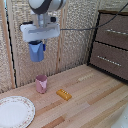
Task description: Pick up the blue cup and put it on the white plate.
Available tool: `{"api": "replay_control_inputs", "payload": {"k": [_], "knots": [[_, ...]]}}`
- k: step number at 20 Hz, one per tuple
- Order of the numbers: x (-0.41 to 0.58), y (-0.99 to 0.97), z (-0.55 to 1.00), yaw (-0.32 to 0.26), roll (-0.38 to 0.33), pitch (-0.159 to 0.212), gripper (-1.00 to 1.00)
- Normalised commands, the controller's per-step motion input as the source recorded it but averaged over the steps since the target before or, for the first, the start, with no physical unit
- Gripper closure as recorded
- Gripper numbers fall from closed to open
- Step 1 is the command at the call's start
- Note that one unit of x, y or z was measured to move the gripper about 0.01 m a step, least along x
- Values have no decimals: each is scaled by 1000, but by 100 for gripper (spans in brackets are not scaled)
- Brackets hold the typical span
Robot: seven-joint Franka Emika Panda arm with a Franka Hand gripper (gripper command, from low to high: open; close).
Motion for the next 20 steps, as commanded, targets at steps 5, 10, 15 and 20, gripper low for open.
{"api": "replay_control_inputs", "payload": {"k": [5, 10, 15, 20], "knots": [[-294, 963, -97, 0, 0, -44, 100], [-260, 841, -418, 0, -37, -99, 100], [-174, 652, -691, 0, -167, -162, 100], [-81, 481, -531, 0, -244, -174, 100]]}}
